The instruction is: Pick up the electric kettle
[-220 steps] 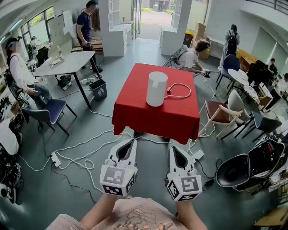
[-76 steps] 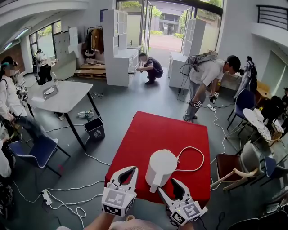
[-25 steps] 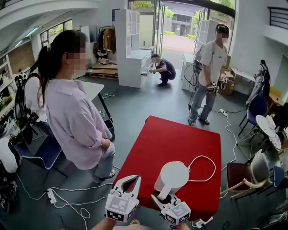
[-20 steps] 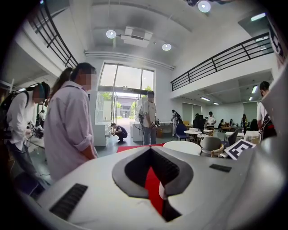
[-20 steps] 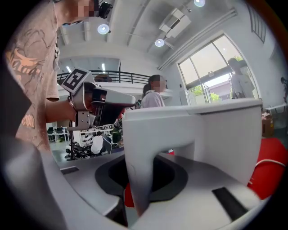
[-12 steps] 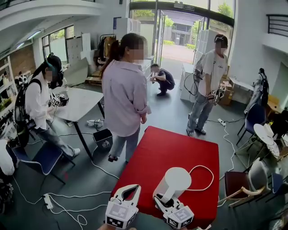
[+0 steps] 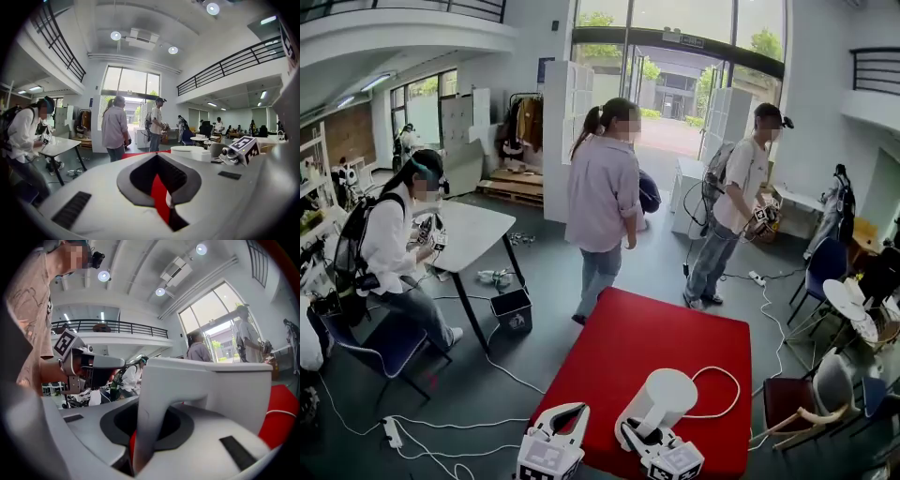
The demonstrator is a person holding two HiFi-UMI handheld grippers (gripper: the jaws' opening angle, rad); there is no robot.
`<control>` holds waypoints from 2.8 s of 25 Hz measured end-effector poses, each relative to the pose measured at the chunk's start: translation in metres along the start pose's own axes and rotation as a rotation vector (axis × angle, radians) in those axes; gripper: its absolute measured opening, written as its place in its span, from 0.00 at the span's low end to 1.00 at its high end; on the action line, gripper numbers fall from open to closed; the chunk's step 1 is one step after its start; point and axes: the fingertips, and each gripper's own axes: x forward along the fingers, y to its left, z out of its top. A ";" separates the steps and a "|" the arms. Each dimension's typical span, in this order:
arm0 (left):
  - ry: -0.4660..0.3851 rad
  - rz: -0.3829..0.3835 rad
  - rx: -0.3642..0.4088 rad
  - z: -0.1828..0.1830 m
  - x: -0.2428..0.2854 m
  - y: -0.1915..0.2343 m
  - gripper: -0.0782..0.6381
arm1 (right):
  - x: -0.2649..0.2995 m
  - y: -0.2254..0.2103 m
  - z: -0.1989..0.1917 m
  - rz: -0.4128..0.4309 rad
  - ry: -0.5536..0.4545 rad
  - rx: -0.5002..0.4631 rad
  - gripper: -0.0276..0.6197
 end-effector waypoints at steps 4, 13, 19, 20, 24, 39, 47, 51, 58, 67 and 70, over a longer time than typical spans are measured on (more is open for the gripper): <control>-0.002 -0.006 0.005 0.000 -0.003 -0.005 0.10 | -0.005 0.002 0.010 -0.001 -0.040 0.071 0.19; -0.031 -0.029 0.000 0.011 -0.010 -0.025 0.10 | -0.038 0.041 0.085 0.040 -0.116 -0.025 0.21; -0.056 -0.045 -0.005 0.021 -0.017 -0.044 0.10 | -0.070 0.065 0.128 0.082 -0.147 -0.119 0.20; -0.060 -0.045 -0.005 0.022 -0.019 -0.047 0.10 | -0.075 0.069 0.130 0.086 -0.146 -0.124 0.20; -0.067 -0.040 -0.008 0.023 -0.031 -0.057 0.10 | -0.091 0.082 0.129 0.094 -0.138 -0.123 0.21; -0.024 -0.001 -0.043 0.004 -0.097 -0.110 0.10 | -0.133 0.110 0.096 0.125 -0.118 -0.096 0.21; -0.028 0.015 -0.036 0.001 -0.134 -0.109 0.10 | -0.136 0.137 0.085 0.124 -0.119 -0.076 0.21; -0.041 0.015 -0.030 0.002 -0.158 -0.107 0.10 | -0.139 0.160 0.086 0.132 -0.131 -0.078 0.21; -0.060 -0.005 0.022 -0.006 -0.184 -0.097 0.10 | -0.136 0.188 0.082 0.126 -0.160 -0.066 0.21; -0.101 -0.039 0.041 -0.009 -0.233 -0.085 0.10 | -0.145 0.247 0.085 0.081 -0.211 -0.043 0.21; -0.109 -0.067 0.044 -0.006 -0.247 -0.090 0.10 | -0.156 0.265 0.085 0.053 -0.216 -0.032 0.21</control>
